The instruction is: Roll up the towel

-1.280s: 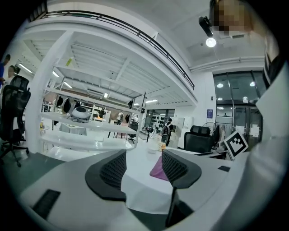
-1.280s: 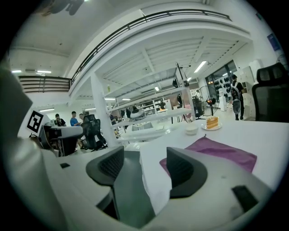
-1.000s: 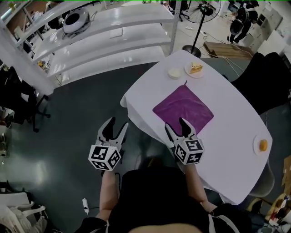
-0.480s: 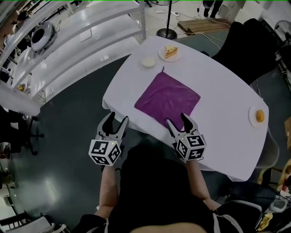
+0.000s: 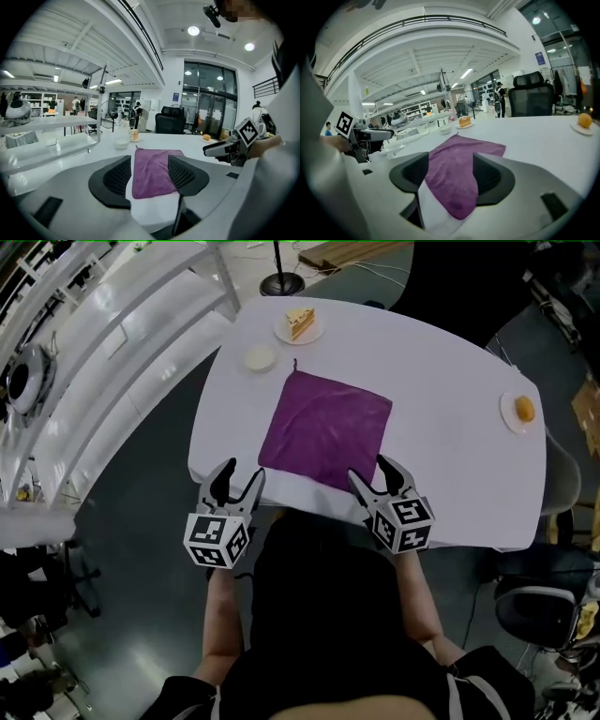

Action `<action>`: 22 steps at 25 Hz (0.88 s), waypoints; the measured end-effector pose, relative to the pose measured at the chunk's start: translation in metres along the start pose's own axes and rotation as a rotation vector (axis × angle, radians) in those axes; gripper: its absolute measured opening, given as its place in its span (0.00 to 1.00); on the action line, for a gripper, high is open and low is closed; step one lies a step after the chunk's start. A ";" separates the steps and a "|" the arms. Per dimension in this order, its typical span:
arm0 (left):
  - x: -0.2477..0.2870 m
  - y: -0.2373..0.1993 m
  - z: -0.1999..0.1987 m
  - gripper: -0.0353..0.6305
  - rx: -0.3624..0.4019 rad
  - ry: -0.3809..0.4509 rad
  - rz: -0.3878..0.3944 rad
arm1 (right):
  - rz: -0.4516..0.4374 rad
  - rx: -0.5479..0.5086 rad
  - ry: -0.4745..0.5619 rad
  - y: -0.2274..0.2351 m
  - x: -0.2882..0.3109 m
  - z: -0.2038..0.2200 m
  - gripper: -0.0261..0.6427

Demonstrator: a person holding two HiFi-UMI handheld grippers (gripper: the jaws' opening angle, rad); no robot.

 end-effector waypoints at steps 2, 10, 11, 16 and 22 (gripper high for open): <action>0.014 -0.008 -0.002 0.43 0.053 -0.044 0.073 | 0.044 0.017 0.003 0.000 0.003 -0.003 0.50; 0.057 -0.033 0.002 0.43 0.261 -0.202 0.348 | 0.180 0.026 -0.014 -0.009 0.013 0.001 0.50; 0.062 -0.036 0.004 0.43 0.285 -0.219 0.382 | 0.190 0.025 -0.023 -0.011 0.014 0.004 0.50; 0.078 -0.040 0.014 0.43 0.394 -0.304 0.536 | 0.230 -0.014 -0.095 -0.017 0.012 0.019 0.50; 0.082 -0.034 0.051 0.43 0.518 -0.443 0.674 | 0.229 -0.145 -0.239 -0.015 -0.003 0.044 0.50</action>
Point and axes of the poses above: the fingertips, and each gripper's own axes: x forward along the fingers, y to its right, z out of its underside, the point moved 4 cm from there along -x, backward along the fingers, and after that the axes turned 1 degree about y, right-handed, at the moved point
